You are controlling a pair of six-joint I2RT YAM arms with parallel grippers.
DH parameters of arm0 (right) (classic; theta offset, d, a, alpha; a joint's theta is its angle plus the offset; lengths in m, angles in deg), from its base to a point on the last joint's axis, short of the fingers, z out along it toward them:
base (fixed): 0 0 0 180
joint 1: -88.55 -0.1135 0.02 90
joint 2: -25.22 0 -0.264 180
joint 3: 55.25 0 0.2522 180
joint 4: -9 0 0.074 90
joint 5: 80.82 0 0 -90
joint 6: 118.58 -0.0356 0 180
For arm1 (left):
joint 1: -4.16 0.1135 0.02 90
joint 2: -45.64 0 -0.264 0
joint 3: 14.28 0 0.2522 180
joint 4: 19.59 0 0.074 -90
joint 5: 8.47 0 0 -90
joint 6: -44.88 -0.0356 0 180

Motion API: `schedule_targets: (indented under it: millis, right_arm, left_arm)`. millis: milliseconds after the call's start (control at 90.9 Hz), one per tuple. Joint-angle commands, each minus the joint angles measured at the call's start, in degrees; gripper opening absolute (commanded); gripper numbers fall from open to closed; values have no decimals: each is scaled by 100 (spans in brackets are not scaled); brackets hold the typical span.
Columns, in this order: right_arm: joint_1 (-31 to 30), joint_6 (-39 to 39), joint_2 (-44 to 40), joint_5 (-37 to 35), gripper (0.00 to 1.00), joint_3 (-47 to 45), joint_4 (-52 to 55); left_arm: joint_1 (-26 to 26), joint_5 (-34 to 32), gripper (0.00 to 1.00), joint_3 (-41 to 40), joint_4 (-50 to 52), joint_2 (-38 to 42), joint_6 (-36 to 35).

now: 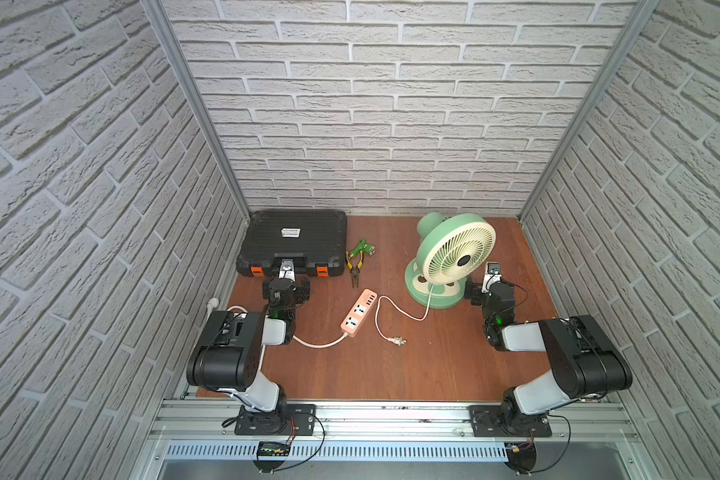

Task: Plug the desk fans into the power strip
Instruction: Pick up the plug from the center of the board.

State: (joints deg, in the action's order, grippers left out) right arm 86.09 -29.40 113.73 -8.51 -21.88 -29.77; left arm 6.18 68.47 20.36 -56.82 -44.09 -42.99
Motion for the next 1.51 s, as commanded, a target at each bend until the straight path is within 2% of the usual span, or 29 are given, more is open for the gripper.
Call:
schedule_targets:
  millis: [0, 484, 583, 627, 671, 748, 792, 836, 869, 913, 979, 1067, 1188, 1342, 1496]
  right_arm:
    - [9, -20, -27, 43, 99, 42, -282]
    - [9, -24, -46, -13, 99, 22, -368]
    - [-148, 125, -723, -106, 99, -58, 74]
    - [-461, 223, -1302, -684, 99, -1, 734]
    - [-695, -33, -2111, -1204, 99, 158, 1812]
    - [-773, -1839, -3679, -1216, 99, 542, 4254]
    - [-771, -2686, -4399, -1152, 99, 362, 4770]
    - [-765, -3522, -5047, -1250, 99, -204, 4703]
    - [-723, -3879, -5478, -1043, 99, -521, 4873]
    - [-721, -3769, -5698, -466, 99, -503, 5197]
    - [-884, -3593, -5270, -136, 99, 311, 6488]
    - [-1541, -3357, -4520, -591, 99, 1309, 7762]
    - [-2771, -3353, -4404, -1629, 99, 1721, 8407]
    - [-4479, -3872, -4051, -2542, 99, 2019, 9088]
    - [-6331, -4655, -2781, -3294, 99, 2685, 9772]
  left_arm:
    - [9, 7, 98, 51, -149, 61, -11]
    - [13, 25, 98, 60, -129, 66, -3]
    - [-6, -171, 98, 93, 21, 179, -9]
    - [-78, -152, 98, 231, 457, 423, -108]
    - [-278, -612, 98, 571, 1300, 707, -222]
    - [-472, -1318, 98, 1110, 2194, 1027, -221]
    - [-535, -1689, 98, 1238, 2425, 1233, 6]
    - [-544, -2051, 98, 1423, 2991, 1476, 550]
    - [-557, -2273, 98, 1636, 3641, 1642, 1052]
    - [-573, -2478, 98, 1958, 4564, 1825, 1718]
    - [-703, -2614, 98, 2305, 5774, 2070, 2588]
    - [-1124, -2600, 98, 2463, 6567, 2269, 3119]
    - [-1984, -2805, 98, 2322, 6932, 2605, 3667]
    - [-3274, -2993, 99, 2078, 6738, 2747, 3860]
    - [-4322, -3262, 98, 2081, 6860, 2535, 4032]
